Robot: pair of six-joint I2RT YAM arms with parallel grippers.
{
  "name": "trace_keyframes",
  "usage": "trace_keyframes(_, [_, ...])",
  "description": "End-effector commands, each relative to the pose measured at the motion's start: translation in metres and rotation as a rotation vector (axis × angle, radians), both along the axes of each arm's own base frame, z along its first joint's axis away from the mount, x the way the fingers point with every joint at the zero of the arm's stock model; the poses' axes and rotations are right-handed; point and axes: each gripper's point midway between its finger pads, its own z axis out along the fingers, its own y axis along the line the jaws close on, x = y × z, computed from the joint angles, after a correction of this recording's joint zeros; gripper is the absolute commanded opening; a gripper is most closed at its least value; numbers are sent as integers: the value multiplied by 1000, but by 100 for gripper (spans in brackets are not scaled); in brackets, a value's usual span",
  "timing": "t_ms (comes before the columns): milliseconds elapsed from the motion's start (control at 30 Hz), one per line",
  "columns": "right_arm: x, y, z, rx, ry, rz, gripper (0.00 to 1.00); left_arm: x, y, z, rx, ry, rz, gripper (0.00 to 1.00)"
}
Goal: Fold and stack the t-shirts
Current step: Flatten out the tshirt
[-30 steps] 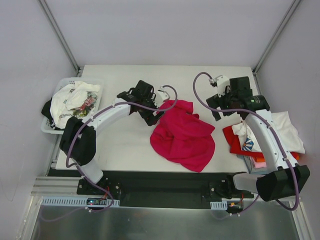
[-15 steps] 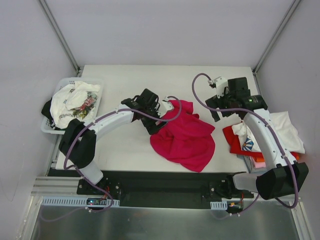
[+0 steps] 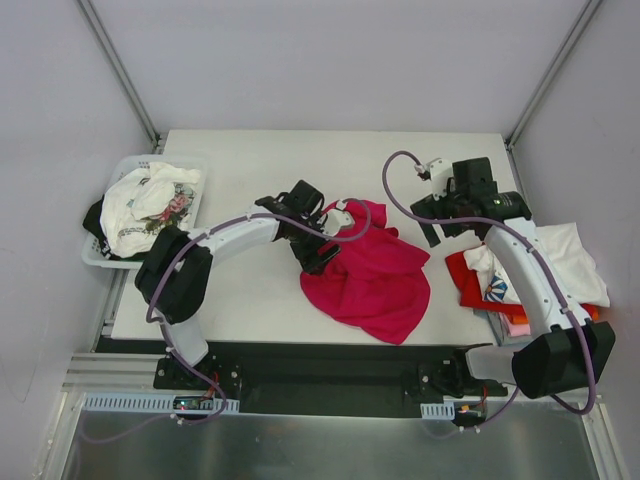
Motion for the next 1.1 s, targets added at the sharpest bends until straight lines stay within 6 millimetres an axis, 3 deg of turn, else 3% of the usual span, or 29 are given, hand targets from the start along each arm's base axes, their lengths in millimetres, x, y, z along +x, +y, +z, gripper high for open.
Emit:
trace_keyframes(0, [2, 0, -1, -7, -9, -2, 97, 5, -14, 10, -41, -6, -40, 76])
trace_keyframes(100, [1, 0, -2, -10, -8, -4, 97, 8, -17, 9, -44, -2, -48, 70])
trace_keyframes(233, [0, 0, -3, -10, -8, 1, 98, 14, -20, 5, -33, -11, -50, 52])
trace_keyframes(267, [-1, -1, -3, -13, -4, 1, 98, 16, -20, 6, -32, -17, -51, 42])
trace_keyframes(333, [-2, -2, -5, -19, -2, 1, 98, 18, -19, 6, -24, -27, -50, 31])
trace_keyframes(400, [-4, -2, -9, -22, 8, 1, 98, 19, -18, 5, -18, -32, -48, 11])
trace_keyframes(467, [-4, 0, -11, -16, 14, 6, 98, 19, -16, 4, -7, -35, -41, 0])
trace_keyframes(600, [-8, 1, -19, -21, 38, 10, 98, 22, -9, 6, 15, -69, -33, 0])
trace_keyframes(700, [-9, 0, -21, -25, 37, 11, 98, 36, 1, 27, 45, -175, -6, 0])
trace_keyframes(900, [-11, 3, -36, -18, 67, 12, 98, 76, 24, 103, 100, -470, 101, 0])
trace_keyframes(1067, [-13, 5, -49, -19, 92, 10, 99, 94, 40, 163, 104, -656, 174, 0])
